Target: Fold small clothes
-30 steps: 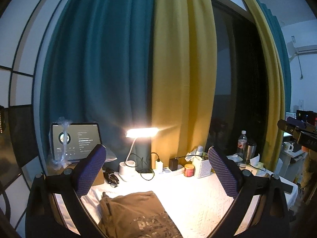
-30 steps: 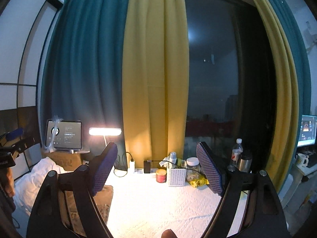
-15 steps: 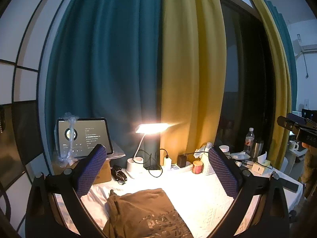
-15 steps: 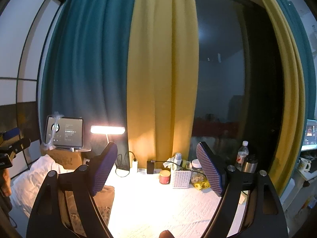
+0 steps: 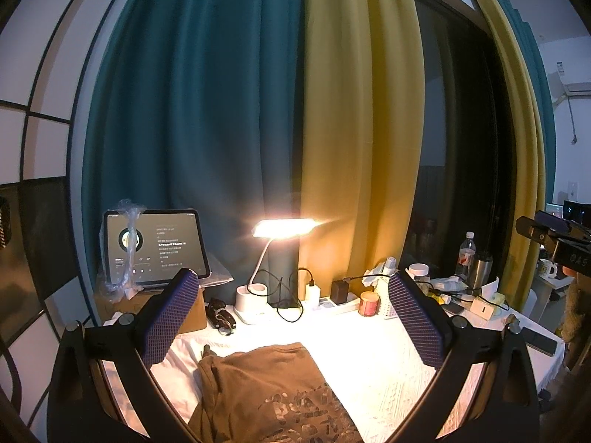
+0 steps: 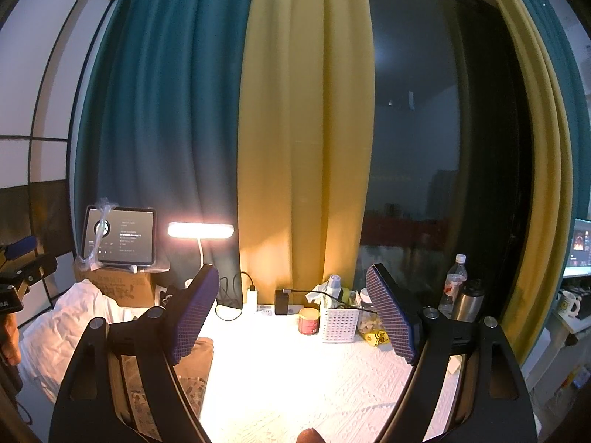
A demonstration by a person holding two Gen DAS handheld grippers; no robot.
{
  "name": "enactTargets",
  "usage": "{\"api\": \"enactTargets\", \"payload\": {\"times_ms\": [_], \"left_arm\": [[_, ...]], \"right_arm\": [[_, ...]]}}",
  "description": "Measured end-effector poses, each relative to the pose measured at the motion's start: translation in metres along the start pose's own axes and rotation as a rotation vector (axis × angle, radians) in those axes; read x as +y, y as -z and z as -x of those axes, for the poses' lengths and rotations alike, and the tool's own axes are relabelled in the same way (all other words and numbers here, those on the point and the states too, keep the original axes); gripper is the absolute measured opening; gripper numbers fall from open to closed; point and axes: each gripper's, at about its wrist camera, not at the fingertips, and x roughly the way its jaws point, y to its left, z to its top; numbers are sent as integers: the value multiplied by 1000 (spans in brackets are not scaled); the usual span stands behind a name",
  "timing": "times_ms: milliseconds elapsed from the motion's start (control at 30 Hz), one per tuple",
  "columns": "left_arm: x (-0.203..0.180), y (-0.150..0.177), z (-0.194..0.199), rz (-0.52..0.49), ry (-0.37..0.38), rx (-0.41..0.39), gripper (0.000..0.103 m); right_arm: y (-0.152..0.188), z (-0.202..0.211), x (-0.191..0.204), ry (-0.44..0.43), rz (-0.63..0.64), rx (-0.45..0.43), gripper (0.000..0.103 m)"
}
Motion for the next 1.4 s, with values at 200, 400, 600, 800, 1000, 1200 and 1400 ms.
{"api": "enactTargets", "payload": {"times_ms": [200,400,600,800,1000,1200,1400], "left_arm": [[0,-1,1,1,2,-4,101],[0,-1,4,2,0,-6,101],[0,-1,5,2,-2,-7,101],[-1,-2,7,3,-3,-7,101],[-1,-1,7,3,-5,-8,101],[-2,0,8,5,-3,-7,101],[-7,1,13,5,-11,-3,101]], "right_arm": [[0,3,-3,3,-7,-1,84],[0,5,-4,8,-11,-5,84],[1,6,-5,11,-13,-7,84],[1,7,-5,12,-13,-8,84],[1,7,-6,11,-14,-8,84],[2,8,-6,12,-12,-4,84],[2,9,-7,13,-13,-4,84]]}}
